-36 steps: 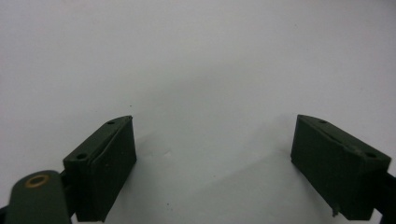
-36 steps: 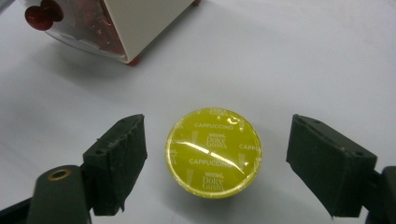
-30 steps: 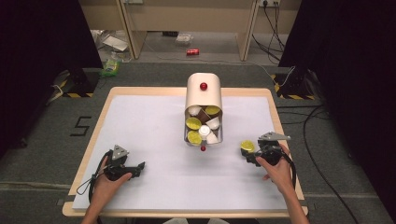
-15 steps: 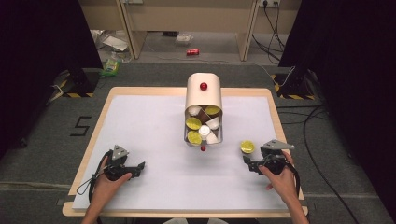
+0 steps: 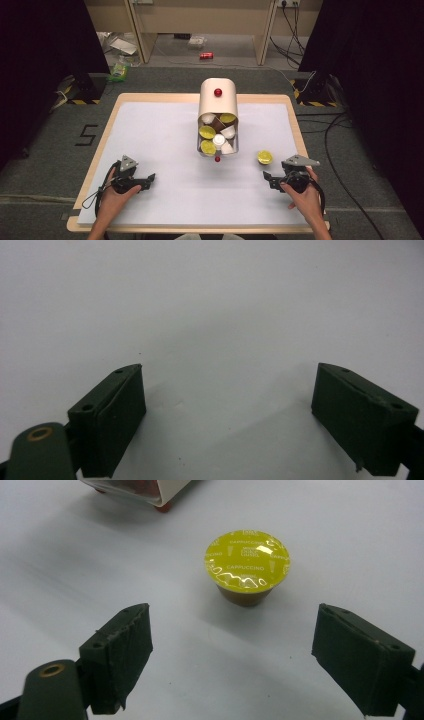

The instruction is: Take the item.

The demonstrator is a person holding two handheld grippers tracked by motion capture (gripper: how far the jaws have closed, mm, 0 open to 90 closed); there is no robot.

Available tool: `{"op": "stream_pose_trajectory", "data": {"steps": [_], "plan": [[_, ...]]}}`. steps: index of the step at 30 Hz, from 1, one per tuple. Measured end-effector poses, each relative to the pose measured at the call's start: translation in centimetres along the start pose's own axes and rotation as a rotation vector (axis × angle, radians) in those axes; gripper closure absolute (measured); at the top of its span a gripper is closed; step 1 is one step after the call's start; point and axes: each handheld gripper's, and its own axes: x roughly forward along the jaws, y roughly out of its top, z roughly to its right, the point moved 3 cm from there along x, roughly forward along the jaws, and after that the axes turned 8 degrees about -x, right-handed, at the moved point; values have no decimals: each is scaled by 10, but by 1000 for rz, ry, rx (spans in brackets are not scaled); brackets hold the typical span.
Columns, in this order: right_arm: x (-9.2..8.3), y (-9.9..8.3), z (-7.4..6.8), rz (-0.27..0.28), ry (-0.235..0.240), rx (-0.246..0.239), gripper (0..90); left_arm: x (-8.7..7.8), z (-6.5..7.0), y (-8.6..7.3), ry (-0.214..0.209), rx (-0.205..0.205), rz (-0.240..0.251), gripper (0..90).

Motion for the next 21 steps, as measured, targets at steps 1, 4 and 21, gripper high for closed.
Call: {"op": "stream_pose_trajectory", "data": {"steps": [1, 4, 21], "plan": [[0, 0, 0, 0, -1, 0, 168, 0, 0, 0, 0, 0, 0, 133], [-2, -2, -2, 2, 0, -2, 168, 0, 0, 0, 0, 0, 0, 133], [-11, -16, -9, -14, 7, -9, 168, 0, 0, 0, 1, 0, 1, 133]]}}
